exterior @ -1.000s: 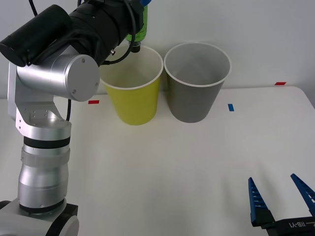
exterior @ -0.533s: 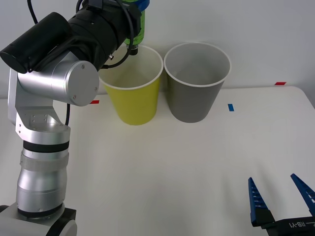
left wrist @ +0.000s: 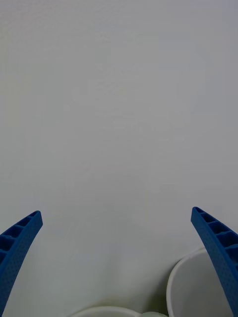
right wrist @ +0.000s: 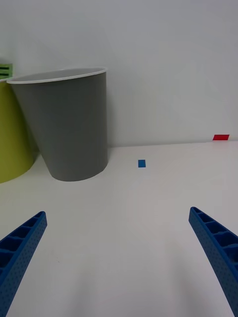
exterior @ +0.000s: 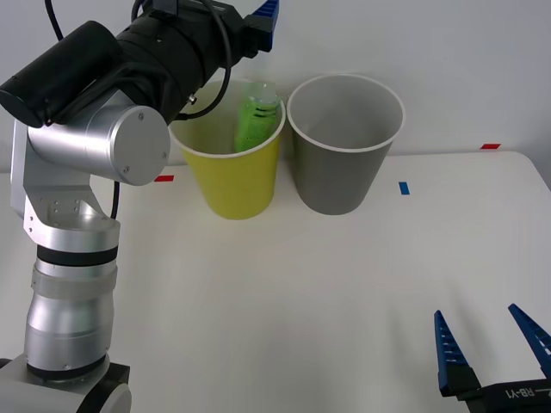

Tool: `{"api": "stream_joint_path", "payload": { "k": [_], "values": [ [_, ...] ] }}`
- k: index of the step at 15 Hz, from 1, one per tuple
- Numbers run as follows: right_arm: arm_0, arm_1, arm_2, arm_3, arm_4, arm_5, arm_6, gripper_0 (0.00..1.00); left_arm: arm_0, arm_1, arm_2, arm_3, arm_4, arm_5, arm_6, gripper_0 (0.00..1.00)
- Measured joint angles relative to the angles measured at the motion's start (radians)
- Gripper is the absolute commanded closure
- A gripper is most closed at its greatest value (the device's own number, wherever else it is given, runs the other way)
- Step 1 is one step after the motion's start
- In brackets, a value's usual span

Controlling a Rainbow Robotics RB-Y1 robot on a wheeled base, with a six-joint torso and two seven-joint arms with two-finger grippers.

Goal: Put cans in the gray bin and PET bottles in the light green bin.

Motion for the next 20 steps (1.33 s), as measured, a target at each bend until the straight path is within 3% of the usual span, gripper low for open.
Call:
{"api": "stream_joint_path", "payload": {
  "k": [4,9,14,20],
  "values": [
    [0.0,0.0,0.0,0.0,0.0,0.0,0.0,0.0,0.02,0.02,0.017,-0.024,0.056,0.0,-0.003,0.0],
    [0.0,0.0,0.0,0.0,0.0,0.0,0.0,0.0,0.224,0.035,0.03,-0.238,0.077,0.0,-0.004,0.0],
    [0.0,0.0,0.0,0.0,0.0,0.0,0.0,0.0,0.413,0.121,0.07,-0.367,0.156,-0.006,-0.005,0.0],
    [0.0,0.0,0.0,0.0,0.0,0.0,0.0,0.0,0.659,0.17,0.074,-0.469,0.155,-0.133,-0.001,0.0]
  ]
}}
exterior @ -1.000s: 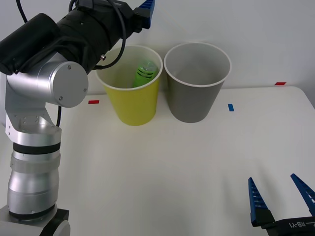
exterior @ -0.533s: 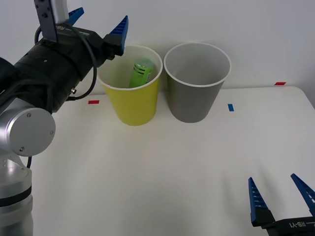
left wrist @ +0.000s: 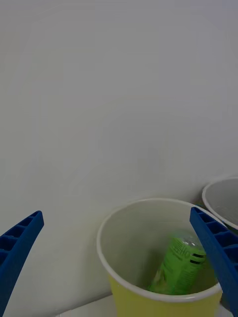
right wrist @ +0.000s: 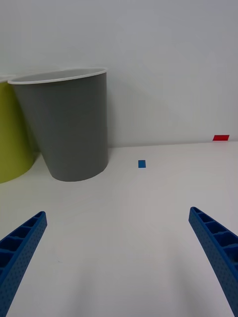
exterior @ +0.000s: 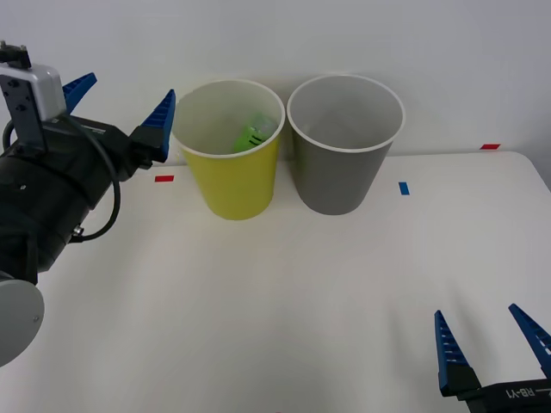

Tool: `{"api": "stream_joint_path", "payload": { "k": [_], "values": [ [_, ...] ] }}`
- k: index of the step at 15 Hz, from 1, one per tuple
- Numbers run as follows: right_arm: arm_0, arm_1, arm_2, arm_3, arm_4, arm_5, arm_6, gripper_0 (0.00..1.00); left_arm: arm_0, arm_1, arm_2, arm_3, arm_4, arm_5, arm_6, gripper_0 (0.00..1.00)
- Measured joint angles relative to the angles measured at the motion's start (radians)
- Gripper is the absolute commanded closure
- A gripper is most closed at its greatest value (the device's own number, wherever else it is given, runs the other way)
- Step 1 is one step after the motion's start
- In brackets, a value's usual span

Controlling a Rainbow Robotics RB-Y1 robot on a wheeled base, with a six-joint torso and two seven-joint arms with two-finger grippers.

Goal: Put cans in the gray bin and PET bottles in the light green bin.

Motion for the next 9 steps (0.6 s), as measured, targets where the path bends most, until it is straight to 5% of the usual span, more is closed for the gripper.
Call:
{"api": "stream_joint_path", "payload": {
  "k": [9],
  "values": [
    [0.0,0.0,0.0,0.0,0.0,0.0,0.0,0.0,0.345,0.048,-0.067,0.001,-0.036,-0.419,-0.018,0.0]
  ]
}}
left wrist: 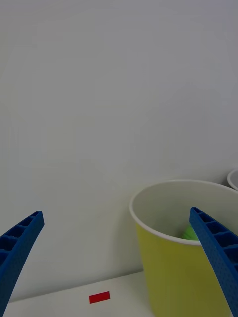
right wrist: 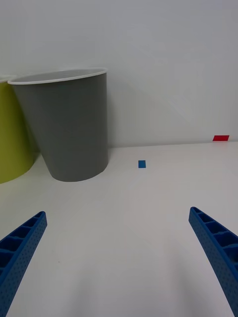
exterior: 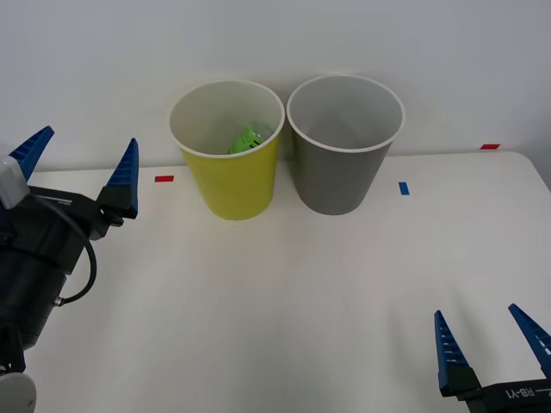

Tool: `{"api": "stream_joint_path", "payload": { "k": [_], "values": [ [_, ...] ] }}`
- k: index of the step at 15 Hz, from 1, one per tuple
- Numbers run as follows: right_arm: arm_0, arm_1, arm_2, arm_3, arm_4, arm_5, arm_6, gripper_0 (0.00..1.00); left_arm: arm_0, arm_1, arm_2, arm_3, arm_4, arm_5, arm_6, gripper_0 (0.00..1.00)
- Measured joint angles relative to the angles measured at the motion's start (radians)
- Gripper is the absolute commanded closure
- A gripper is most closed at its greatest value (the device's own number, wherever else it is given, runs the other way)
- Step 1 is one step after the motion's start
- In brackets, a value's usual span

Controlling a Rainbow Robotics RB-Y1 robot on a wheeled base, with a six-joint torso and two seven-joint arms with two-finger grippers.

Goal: Put cans in the gray bin and PET bottles in the light green bin.

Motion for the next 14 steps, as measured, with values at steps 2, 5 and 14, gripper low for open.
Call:
{"api": "stream_joint_path", "payload": {
  "k": [2,5,14],
  "values": [
    [0.0,0.0,0.0,0.0,0.0,0.0,0.0,0.0,0.077,0.002,-0.022,0.003,-0.008,-0.097,-0.008,0.0],
    [0.0,0.0,0.0,0.0,0.0,0.0,0.0,0.0,0.199,0.003,-0.065,0.003,-0.02,-0.226,-0.019,0.0],
    [0.0,0.0,0.0,0.0,0.0,0.0,0.0,0.0,0.462,0.036,-0.172,0.004,-0.05,-0.386,-0.04,0.0]
  ]
}}
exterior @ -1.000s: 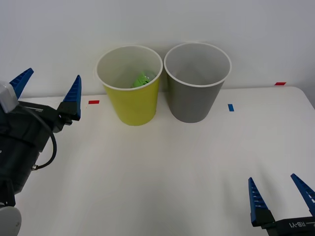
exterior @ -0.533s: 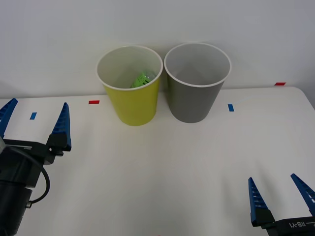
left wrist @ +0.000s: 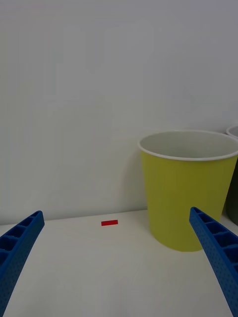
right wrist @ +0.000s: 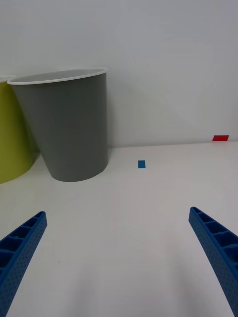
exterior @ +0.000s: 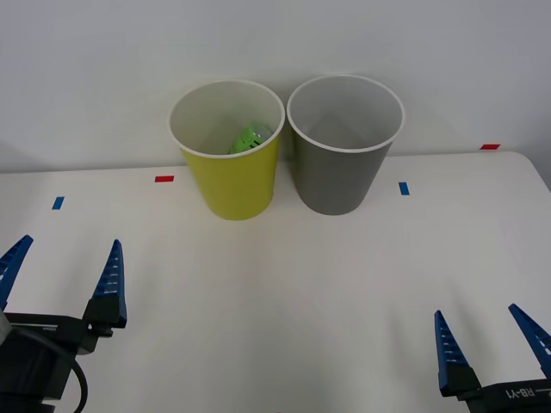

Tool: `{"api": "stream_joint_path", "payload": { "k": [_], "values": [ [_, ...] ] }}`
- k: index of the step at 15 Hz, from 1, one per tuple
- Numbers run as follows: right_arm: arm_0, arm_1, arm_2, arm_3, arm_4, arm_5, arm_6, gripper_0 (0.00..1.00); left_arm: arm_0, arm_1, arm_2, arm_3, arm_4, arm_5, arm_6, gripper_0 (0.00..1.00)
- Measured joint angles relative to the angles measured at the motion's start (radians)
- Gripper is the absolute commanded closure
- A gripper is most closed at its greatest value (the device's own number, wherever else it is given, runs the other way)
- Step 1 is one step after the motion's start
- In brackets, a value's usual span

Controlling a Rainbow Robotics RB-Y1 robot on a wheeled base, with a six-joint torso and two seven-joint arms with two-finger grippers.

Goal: Put cans in the gray bin and PET bottles in the light green bin.

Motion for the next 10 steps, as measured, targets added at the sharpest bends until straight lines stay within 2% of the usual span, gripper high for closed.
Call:
{"api": "stream_joint_path", "payload": {
  "k": [3,7,10],
  "values": [
    [0.0,0.0,0.0,0.0,0.0,0.0,0.0,0.0,0.075,0.017,-0.022,0.014,-0.021,-0.031,-0.001,0.0],
    [0.0,0.0,0.0,0.0,0.0,0.0,0.0,0.0,0.148,0.019,-0.061,0.09,-0.092,-0.186,0.001,0.0],
    [0.0,0.0,0.0,0.0,0.0,0.0,0.0,0.0,0.225,0.009,-0.091,0.113,-0.122,-0.249,0.009,0.0]
  ]
}}
